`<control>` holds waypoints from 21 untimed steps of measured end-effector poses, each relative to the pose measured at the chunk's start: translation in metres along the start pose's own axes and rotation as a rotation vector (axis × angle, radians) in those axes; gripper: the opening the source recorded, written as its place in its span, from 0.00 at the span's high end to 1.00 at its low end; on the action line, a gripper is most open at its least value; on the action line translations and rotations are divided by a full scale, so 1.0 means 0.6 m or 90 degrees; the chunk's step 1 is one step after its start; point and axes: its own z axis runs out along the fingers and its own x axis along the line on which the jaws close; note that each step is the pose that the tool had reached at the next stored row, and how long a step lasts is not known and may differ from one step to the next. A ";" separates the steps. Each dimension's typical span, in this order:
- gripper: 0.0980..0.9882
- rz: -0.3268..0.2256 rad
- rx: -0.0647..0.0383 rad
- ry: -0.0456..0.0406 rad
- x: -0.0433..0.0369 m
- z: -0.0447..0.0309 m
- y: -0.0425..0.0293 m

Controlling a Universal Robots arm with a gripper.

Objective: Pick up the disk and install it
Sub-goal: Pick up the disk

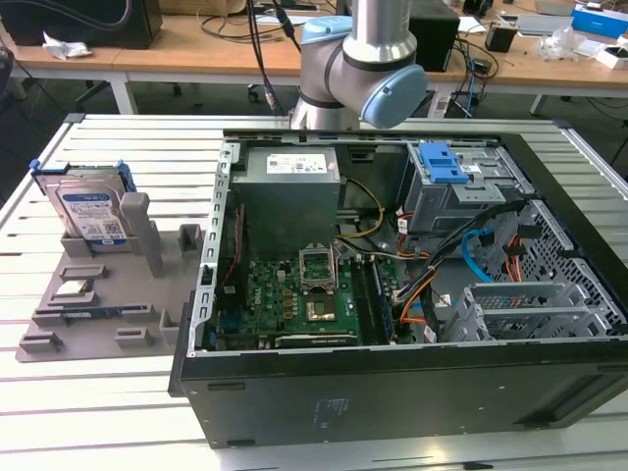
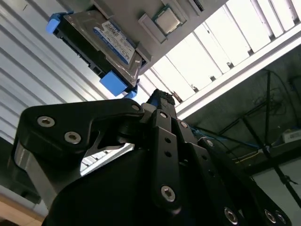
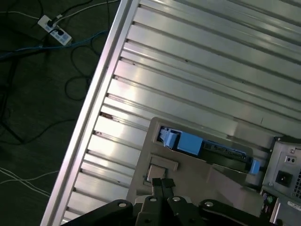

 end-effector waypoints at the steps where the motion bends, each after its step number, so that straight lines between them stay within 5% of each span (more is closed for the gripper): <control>1: 0.99 -0.009 0.000 0.0004 0.000 0.000 0.000; 9: 0.99 -0.110 -0.003 0.0049 0.000 0.000 0.000; 21: 0.99 -0.214 -0.005 0.0096 0.000 0.000 0.000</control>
